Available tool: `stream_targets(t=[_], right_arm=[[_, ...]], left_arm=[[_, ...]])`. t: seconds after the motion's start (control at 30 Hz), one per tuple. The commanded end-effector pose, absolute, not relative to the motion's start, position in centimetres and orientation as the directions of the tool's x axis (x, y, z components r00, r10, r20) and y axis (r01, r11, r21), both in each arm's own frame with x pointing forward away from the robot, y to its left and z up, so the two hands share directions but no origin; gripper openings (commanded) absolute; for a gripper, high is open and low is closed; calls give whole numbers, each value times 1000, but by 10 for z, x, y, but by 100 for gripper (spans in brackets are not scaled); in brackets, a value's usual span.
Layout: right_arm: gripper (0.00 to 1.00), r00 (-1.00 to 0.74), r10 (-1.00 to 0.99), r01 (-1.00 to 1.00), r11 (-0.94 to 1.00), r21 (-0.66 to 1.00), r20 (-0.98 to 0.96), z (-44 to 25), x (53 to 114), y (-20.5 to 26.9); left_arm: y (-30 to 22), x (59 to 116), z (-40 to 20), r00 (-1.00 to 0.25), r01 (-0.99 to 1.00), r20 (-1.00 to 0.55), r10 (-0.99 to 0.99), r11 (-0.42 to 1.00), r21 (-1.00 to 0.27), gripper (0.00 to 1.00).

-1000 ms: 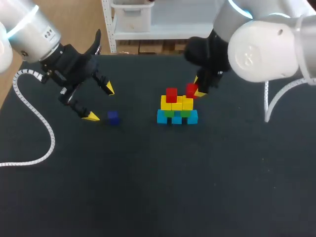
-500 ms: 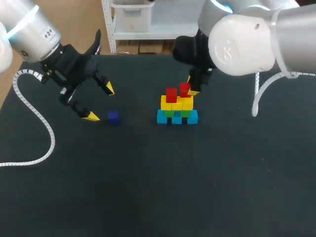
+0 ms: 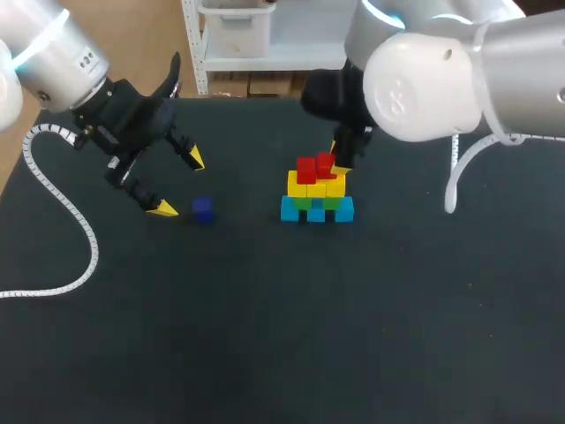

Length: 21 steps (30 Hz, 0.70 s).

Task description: Place the blue cubes, place green cubes on the blue cubes, place the yellow cubes on the green cubes, then place the red cubes on the yellow cubes, and place purple cube on the red cubes.

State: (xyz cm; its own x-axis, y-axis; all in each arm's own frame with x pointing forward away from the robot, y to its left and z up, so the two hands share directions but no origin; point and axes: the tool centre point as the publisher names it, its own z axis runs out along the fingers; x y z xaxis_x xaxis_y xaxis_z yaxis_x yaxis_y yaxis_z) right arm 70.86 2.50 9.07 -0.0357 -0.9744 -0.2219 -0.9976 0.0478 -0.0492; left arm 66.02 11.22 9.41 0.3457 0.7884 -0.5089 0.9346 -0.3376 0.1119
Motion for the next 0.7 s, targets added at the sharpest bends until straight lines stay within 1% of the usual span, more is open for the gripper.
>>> stream_targets(t=[0.03, 0.7], right_arm=[[0, -39, -974, -997, 52, -52, -221, 89, 707, 26], [0, -50, -974, -997, 60, -40, -219, 84, 706, 26]], left_arm=[[113, 660, 93, 349, 934, -511, 786, -339, 117, 100], [113, 660, 93, 349, 934, -511, 786, -339, 117, 100]])
